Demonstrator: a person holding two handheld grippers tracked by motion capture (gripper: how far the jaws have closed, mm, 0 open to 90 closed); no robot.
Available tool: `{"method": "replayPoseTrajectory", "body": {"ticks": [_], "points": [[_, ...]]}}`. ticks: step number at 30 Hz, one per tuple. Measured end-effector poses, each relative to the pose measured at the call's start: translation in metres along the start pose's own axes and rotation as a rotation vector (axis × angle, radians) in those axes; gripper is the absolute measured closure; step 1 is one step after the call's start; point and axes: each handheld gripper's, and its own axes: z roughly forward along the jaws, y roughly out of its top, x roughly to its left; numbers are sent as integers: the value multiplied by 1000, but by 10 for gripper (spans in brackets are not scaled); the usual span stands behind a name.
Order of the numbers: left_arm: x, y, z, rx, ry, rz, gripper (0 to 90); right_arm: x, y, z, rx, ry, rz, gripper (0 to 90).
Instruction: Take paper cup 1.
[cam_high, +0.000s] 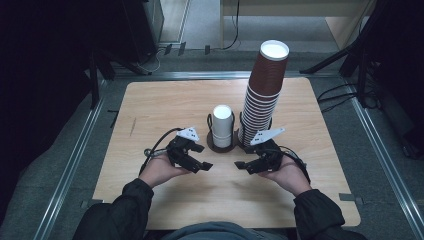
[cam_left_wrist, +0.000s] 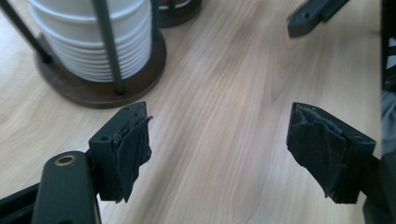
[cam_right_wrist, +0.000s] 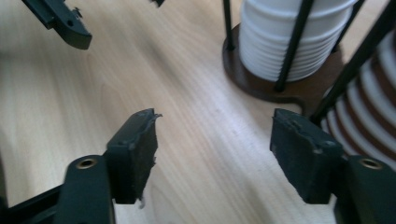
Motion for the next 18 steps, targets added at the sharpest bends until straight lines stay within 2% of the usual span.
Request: {"method": "replayPoseTrajectory", "body": {"ticks": [2, 4, 10, 11, 18], "points": [[2, -2, -4, -18, 13, -5, 229, 0, 1, -1, -8, 1, 2, 338], [4, -3, -6, -23, 8, -22, 230, 0, 1, -2, -16, 2, 7, 349], [7, -3, -5, 0, 6, -34, 234, -3, 2, -1, -10, 13, 35, 363], [7, -3, -6, -3, 18, -26, 234, -4, 2, -2, -13, 14, 39, 366], [11, -3, -5, -9, 22, -27, 236, -6, 0, -2, -7, -5, 45, 373]]}}
